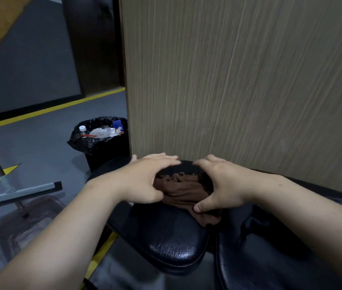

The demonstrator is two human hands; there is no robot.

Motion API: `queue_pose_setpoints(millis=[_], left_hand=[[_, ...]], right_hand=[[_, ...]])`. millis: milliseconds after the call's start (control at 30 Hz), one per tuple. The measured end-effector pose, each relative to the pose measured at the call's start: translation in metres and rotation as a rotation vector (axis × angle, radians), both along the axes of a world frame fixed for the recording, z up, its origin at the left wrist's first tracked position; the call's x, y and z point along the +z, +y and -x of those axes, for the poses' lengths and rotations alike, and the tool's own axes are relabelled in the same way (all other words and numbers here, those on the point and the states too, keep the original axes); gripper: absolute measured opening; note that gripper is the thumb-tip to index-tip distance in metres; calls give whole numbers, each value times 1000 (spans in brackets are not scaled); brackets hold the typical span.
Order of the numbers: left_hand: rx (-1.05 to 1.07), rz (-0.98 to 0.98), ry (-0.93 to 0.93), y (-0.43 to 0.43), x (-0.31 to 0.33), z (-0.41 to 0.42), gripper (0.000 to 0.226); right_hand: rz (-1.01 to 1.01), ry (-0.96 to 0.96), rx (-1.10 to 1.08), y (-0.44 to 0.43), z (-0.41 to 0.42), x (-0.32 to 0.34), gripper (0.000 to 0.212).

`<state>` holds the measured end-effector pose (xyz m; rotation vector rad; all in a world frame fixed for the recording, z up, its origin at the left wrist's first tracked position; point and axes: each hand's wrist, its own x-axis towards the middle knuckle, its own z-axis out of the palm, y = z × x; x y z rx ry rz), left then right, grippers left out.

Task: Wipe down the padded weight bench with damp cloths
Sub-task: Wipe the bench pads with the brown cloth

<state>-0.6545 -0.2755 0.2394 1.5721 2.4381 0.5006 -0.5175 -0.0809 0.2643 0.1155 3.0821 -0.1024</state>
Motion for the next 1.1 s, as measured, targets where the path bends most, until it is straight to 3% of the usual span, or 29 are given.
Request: queue_pose_setpoints(millis=[133, 300, 400, 500, 600, 667, 767, 833, 967, 1100], left_hand=[[-53, 102, 6, 24, 3, -26, 81], [-1, 38, 370, 21, 1, -13, 53], [115, 43, 539, 9, 0, -1, 65], [191, 27, 525, -2, -2, 4, 71], [225, -42, 486, -7, -4, 3, 70], [161, -95, 367, -7, -7, 0, 69], [5, -3, 166, 1, -7, -8, 93], [-5, 51, 153, 7, -7, -9, 81], [39, 5, 312, 7, -5, -4, 49], [70, -52, 524, 12, -8, -13, 47]], right_hand=[[-33, -26, -71, -8, -3, 0, 100], [-21, -39, -19, -7, -5, -1, 90], [-112, -29, -33, -5, -5, 0, 88], [-114, -37, -85, -5, -2, 0, 87], [-90, -72, -72, -6, 2, -2, 72], [-31, -44, -32, -6, 3, -3, 63], [80, 35, 51, -4, 4, -4, 46], [86, 50, 44, -2, 0, 1, 36], [-98, 3, 6, -3, -9, 14, 34], [-219, 0, 10, -4, -12, 21, 50]])
